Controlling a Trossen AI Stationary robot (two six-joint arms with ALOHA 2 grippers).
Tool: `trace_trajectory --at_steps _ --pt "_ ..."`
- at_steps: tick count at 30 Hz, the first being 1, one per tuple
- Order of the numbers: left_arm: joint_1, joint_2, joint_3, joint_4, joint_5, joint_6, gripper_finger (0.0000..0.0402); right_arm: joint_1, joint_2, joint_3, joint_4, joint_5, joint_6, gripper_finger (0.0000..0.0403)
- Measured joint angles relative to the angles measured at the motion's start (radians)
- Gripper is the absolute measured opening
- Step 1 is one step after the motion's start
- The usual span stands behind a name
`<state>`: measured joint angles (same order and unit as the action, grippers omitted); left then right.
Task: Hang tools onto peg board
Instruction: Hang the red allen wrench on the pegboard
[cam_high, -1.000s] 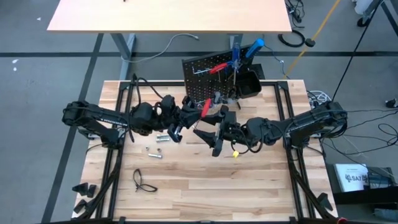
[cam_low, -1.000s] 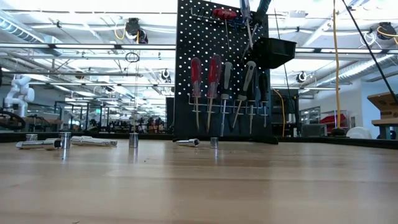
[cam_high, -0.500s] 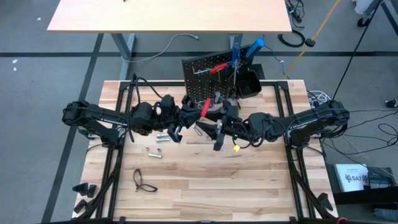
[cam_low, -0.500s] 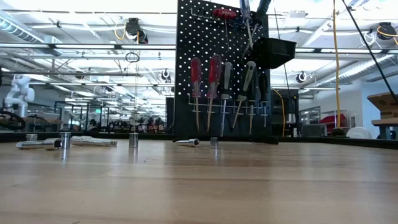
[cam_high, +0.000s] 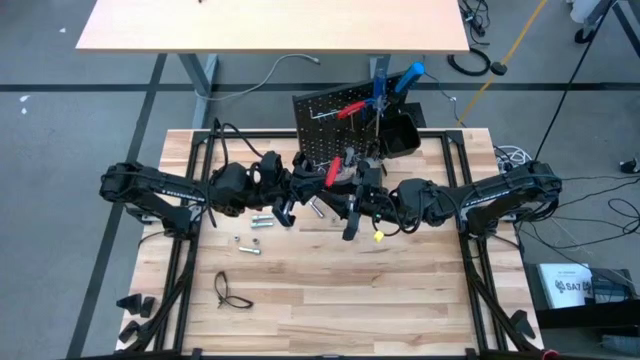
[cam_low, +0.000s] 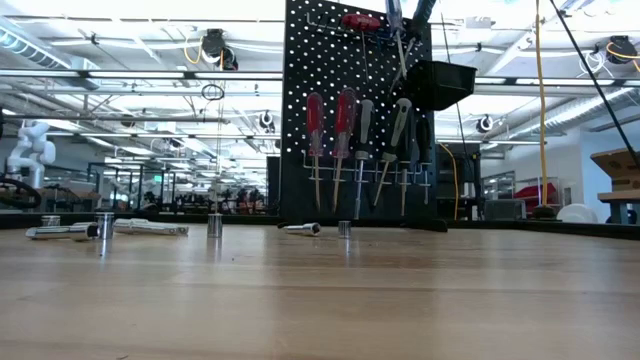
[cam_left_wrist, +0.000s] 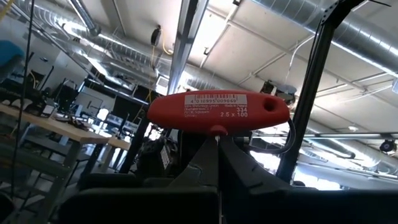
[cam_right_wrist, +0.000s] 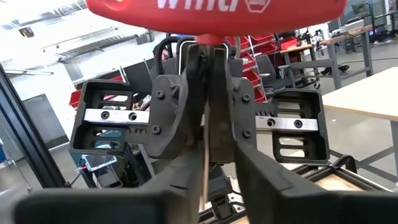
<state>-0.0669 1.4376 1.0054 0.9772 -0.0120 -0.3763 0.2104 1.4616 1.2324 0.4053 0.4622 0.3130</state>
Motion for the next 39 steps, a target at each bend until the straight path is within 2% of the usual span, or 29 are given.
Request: trace_trajectory --at_steps 3,5,12,15,18,20,23,25,28,39 --pt "0.000 0.000 0.000 -0.001 -0.008 0.000 0.0002 0.000 0.000 0.000 0.002 -0.002 -0.014 0.0029" --pt "0.001 0.000 0.000 -0.016 -0.021 -0.004 0.0011 0.000 0.000 0.000 -0.001 0.001 -0.032 0.0009" --pt "0.003 -0.003 0.001 -0.049 -0.013 -0.010 0.0058 0.002 -0.022 0.000 -0.067 0.030 -0.035 0.0002" --pt "0.020 -0.038 0.001 -0.161 0.008 -0.009 0.0078 0.002 -0.060 -0.001 -0.136 0.075 -0.045 0.0002" --pt "0.048 -0.110 0.002 -0.356 0.015 -0.006 0.0096 0.000 -0.106 -0.001 -0.180 0.108 -0.051 0.0001" --pt "0.070 -0.157 0.002 -0.497 0.015 -0.005 0.0106 -0.001 -0.130 0.000 -0.215 0.167 -0.050 0.0001" --pt "0.099 -0.218 -0.001 -0.646 0.011 0.034 0.0114 -0.001 -0.152 0.001 -0.302 0.327 -0.018 0.0001" --pt "0.108 -0.262 0.000 -0.693 0.005 0.066 0.0116 -0.006 -0.152 0.001 -0.352 0.432 -0.009 0.0001" --pt "0.113 -0.304 0.001 -0.765 -0.005 0.078 0.0116 -0.024 -0.139 0.001 -0.369 0.529 0.003 0.0001" --pt "0.104 -0.323 0.000 -0.812 -0.019 0.095 0.0116 -0.148 -0.063 0.001 -0.401 0.505 -0.011 0.0000"
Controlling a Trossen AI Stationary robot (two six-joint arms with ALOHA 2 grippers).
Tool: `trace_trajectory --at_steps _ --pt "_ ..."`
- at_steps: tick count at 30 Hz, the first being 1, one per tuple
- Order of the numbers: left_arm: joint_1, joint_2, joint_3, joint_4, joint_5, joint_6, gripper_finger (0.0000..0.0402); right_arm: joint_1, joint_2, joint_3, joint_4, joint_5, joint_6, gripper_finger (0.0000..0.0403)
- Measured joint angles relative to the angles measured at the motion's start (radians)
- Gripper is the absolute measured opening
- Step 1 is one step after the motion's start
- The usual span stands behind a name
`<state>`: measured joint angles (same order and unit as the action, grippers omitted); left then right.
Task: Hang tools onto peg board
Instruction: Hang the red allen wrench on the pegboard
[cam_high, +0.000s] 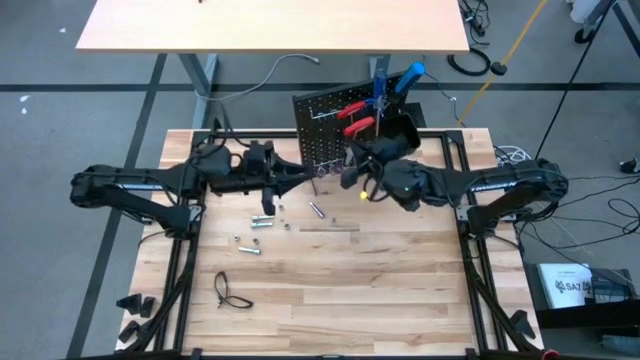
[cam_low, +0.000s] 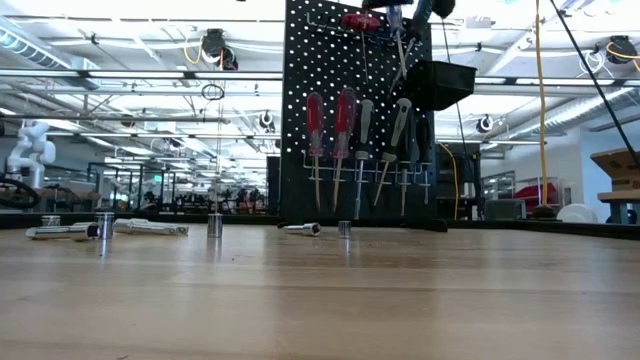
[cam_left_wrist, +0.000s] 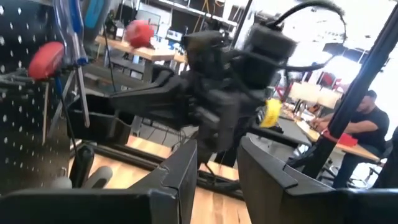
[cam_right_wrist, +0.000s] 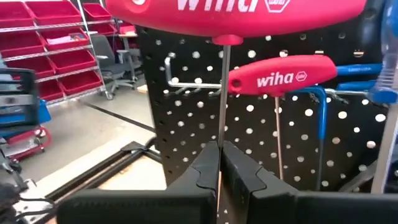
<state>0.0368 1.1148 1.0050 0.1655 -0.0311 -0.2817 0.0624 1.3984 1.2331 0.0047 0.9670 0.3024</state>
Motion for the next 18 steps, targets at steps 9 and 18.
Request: trace_trajectory --at_steps 9,18 --pt "0.000 -0.001 0.000 0.001 -0.001 0.000 0.0116 -0.130 0.048 0.000 -0.011 -0.139 0.027 0.0000" --pt "0.000 0.000 0.000 -0.036 -0.005 0.000 0.0116 -0.194 0.062 -0.001 -0.011 -0.173 0.010 0.0000"
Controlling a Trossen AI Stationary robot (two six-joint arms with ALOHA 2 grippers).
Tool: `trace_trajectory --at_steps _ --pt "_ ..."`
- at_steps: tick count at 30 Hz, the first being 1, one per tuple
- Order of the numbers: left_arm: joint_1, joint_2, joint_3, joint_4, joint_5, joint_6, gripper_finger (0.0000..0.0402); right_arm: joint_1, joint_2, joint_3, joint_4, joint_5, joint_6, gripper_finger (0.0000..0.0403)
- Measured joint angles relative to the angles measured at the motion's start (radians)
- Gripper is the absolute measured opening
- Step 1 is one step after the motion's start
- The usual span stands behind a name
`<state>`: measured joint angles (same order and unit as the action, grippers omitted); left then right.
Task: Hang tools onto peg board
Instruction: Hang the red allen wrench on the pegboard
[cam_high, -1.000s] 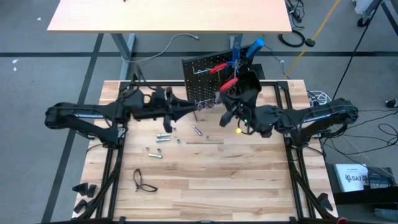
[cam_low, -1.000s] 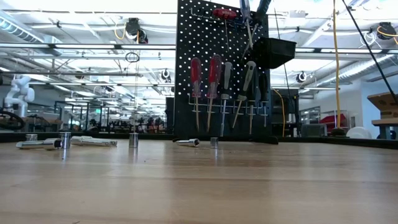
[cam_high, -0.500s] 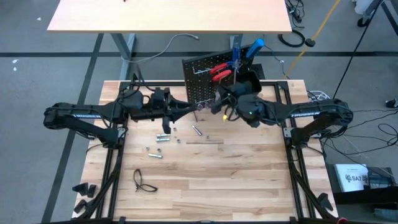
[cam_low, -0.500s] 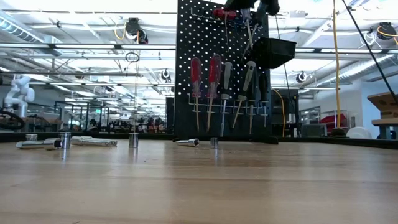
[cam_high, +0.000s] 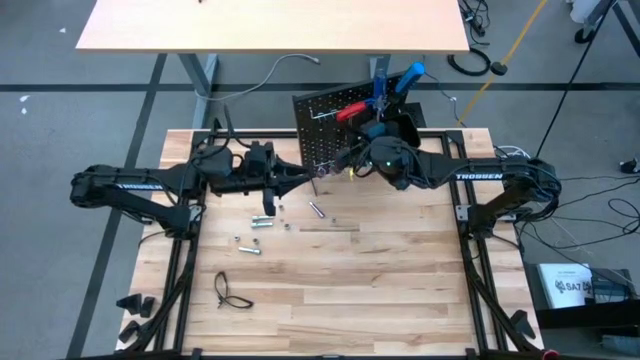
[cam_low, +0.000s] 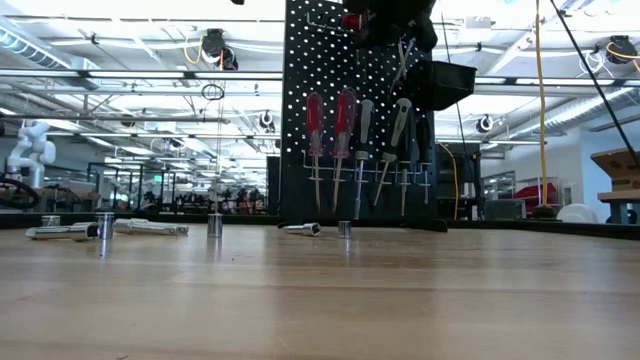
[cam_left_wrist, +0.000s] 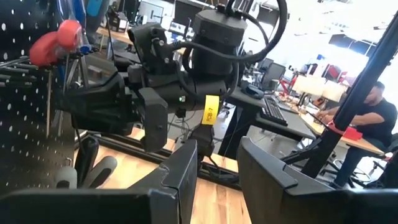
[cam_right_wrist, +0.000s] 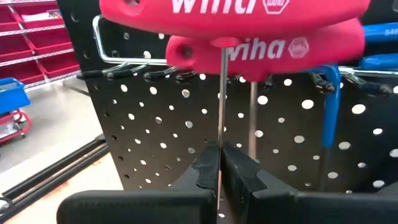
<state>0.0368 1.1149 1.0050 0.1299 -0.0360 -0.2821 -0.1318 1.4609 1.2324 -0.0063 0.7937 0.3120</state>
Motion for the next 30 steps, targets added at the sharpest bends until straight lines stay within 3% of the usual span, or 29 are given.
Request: trace_trajectory --at_steps 24,30 --pt "0.001 0.000 0.000 -0.013 -0.003 0.009 0.0116 -0.048 0.000 0.000 -0.076 -0.010 0.005 0.0000" --pt "0.001 0.000 0.000 -0.013 -0.003 0.008 0.0116 -0.056 0.000 0.000 -0.080 -0.008 -0.055 0.0000"
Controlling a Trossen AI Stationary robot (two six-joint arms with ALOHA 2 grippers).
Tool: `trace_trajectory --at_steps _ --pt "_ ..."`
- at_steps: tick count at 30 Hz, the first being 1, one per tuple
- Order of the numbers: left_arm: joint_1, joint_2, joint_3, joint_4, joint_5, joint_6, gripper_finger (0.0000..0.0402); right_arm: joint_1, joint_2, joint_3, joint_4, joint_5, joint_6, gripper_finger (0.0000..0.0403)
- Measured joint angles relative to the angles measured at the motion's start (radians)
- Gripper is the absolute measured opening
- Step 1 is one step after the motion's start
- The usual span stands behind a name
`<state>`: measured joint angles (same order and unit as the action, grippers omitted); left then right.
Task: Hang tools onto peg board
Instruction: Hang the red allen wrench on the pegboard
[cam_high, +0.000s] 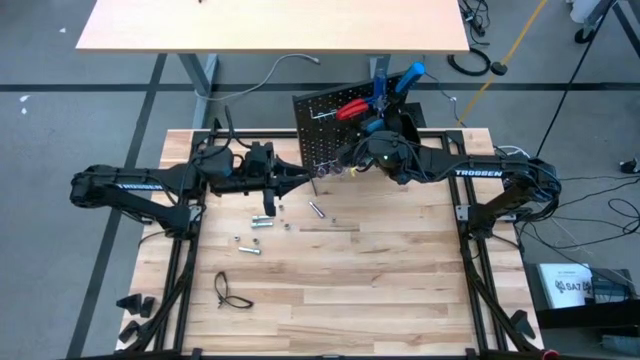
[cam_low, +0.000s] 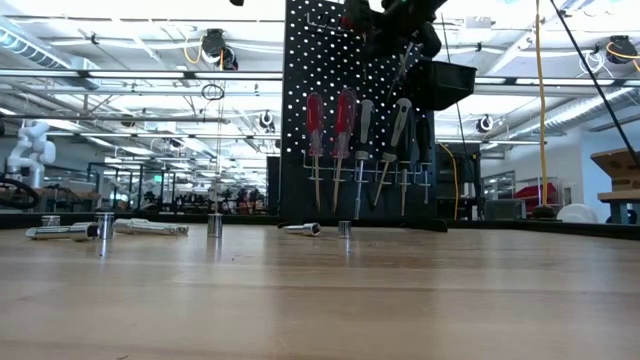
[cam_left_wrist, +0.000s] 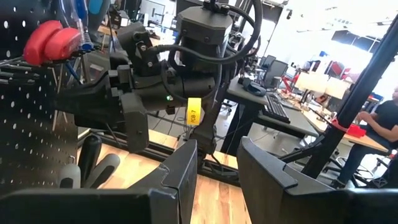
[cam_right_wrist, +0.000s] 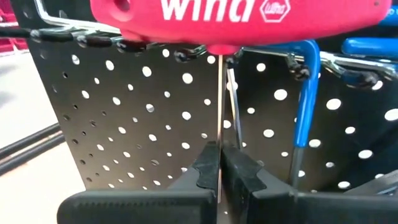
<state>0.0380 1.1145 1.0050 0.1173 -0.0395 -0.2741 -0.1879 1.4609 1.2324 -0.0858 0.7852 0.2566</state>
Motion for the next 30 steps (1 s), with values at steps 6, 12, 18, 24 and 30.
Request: trace_trajectory --at_steps 6,12,18,24,30 --pt "0.000 0.000 0.000 0.000 0.000 -0.001 0.0116 -0.001 0.005 0.000 0.002 0.004 -0.052 0.0000" --pt "0.000 0.000 0.000 0.000 0.000 -0.001 0.0116 -0.001 0.019 0.001 0.008 0.001 -0.090 0.0000" --pt "0.000 0.000 0.000 0.000 0.000 -0.002 0.0116 -0.001 0.021 0.001 0.031 0.018 -0.133 0.0000" --pt "0.000 0.000 0.000 -0.004 0.000 -0.001 0.0116 0.012 0.021 0.014 0.076 0.020 -0.180 0.0000" --pt "0.000 0.000 0.000 -0.008 0.000 0.006 0.0116 0.043 0.020 0.021 0.076 0.048 -0.179 0.0000"
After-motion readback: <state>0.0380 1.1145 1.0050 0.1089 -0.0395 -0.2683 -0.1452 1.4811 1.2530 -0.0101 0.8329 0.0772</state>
